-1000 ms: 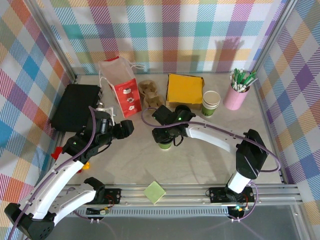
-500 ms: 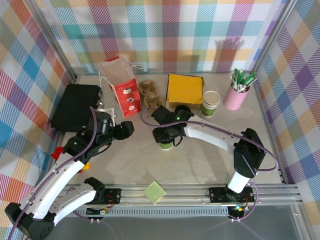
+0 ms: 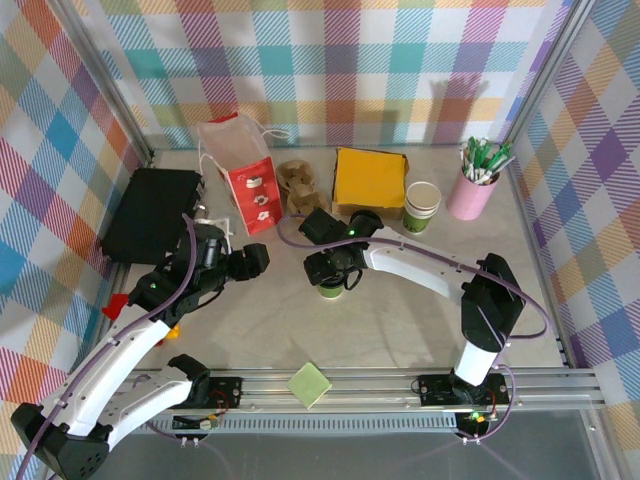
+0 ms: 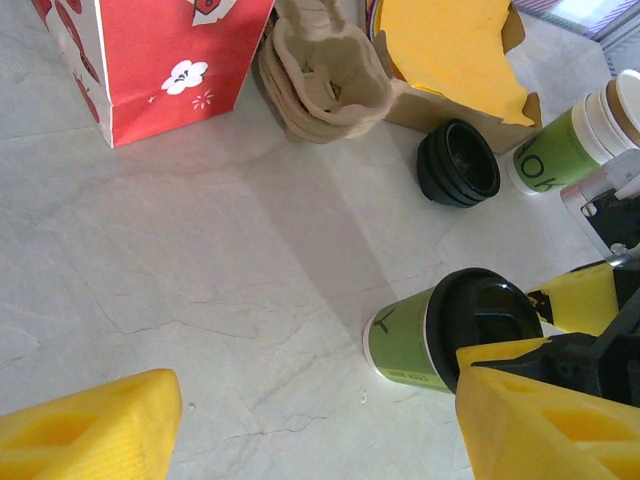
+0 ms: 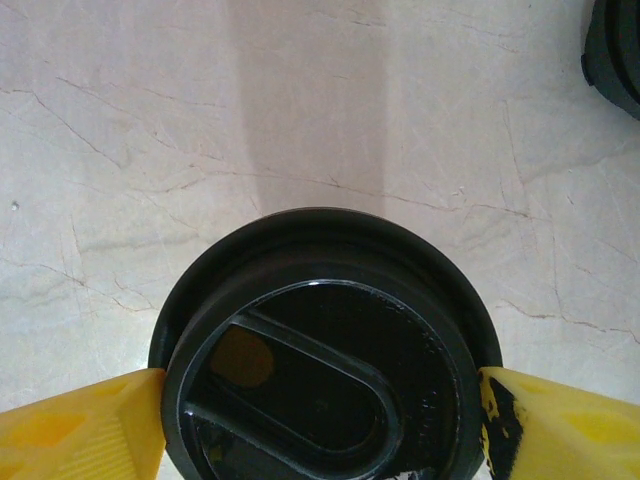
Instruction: Pack the takeout coffee
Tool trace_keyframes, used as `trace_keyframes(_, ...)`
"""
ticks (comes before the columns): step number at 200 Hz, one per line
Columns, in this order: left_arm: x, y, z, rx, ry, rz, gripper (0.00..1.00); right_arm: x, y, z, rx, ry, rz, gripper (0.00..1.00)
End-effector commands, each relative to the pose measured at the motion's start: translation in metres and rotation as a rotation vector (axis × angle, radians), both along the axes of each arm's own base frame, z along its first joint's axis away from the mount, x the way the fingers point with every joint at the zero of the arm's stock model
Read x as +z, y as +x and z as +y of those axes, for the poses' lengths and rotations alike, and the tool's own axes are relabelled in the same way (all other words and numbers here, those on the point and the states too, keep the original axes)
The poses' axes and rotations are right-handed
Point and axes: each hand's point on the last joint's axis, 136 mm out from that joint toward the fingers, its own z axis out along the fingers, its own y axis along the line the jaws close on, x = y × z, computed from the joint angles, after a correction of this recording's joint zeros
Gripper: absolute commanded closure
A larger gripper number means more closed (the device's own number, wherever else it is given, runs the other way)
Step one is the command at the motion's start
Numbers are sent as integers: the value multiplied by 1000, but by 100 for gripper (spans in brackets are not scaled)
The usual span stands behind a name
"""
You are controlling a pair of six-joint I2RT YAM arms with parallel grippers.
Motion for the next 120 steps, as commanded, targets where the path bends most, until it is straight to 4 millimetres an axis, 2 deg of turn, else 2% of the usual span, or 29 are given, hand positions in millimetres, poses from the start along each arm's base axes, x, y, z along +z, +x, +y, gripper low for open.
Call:
trace_keyframes(1, -2, 1, 1, -6, 7, 4, 27, -6, -9, -5, 4, -40, 52, 21)
trace_keyframes(120, -6, 1, 0, -12, 14, 13, 26, -19, -13, 1, 52, -85, 128, 19)
